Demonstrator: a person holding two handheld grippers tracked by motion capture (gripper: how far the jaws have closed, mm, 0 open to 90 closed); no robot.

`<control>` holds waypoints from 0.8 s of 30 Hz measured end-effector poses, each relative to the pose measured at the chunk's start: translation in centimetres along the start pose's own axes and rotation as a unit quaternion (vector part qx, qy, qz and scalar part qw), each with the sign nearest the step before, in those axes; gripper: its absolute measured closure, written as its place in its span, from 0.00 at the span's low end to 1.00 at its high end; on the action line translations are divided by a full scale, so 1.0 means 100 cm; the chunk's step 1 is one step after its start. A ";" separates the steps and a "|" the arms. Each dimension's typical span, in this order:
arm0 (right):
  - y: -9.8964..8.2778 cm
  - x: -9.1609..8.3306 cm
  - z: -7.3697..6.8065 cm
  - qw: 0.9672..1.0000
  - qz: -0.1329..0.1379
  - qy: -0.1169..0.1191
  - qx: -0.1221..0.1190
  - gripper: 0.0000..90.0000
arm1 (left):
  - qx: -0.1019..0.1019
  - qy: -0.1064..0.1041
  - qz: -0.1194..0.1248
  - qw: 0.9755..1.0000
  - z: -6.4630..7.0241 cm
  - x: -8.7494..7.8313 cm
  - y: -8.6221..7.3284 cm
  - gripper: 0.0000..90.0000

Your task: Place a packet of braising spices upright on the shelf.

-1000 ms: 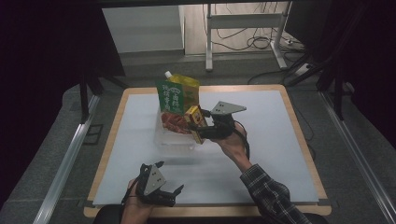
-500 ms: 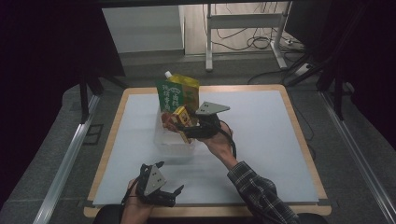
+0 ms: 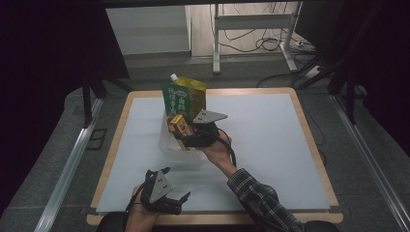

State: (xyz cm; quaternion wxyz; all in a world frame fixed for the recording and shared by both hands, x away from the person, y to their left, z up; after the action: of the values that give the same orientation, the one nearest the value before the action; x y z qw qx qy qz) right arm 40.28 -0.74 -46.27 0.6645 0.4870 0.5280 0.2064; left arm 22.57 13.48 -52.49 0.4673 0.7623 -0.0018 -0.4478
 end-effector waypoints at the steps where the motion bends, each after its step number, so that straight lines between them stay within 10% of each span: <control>1: -0.001 0.001 0.000 1.000 -0.001 0.002 0.005 0.36 | 0.000 0.000 0.000 1.000 0.000 0.000 0.000 0.00; 24: -0.035 0.005 0.006 0.996 -0.079 -0.008 0.033 0.36 | 0.010 0.000 -0.008 1.000 0.003 0.002 0.001 0.00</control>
State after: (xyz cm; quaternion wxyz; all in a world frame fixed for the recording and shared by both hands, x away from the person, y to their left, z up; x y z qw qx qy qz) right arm 40.13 -2.13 -49.61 0.6666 0.4674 0.5655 0.1319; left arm 22.52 13.19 -52.61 0.4562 0.7670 -0.0004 -0.4512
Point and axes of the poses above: each handheld gripper's, and its own axes: x roughly forward along the jaws, y roughly out of its top, z roughly to its right, the point moved 2 cm from there along x, roughly forward along the jaws, and after that the axes turned 12 degrees about -z, right-handed, at the moved point
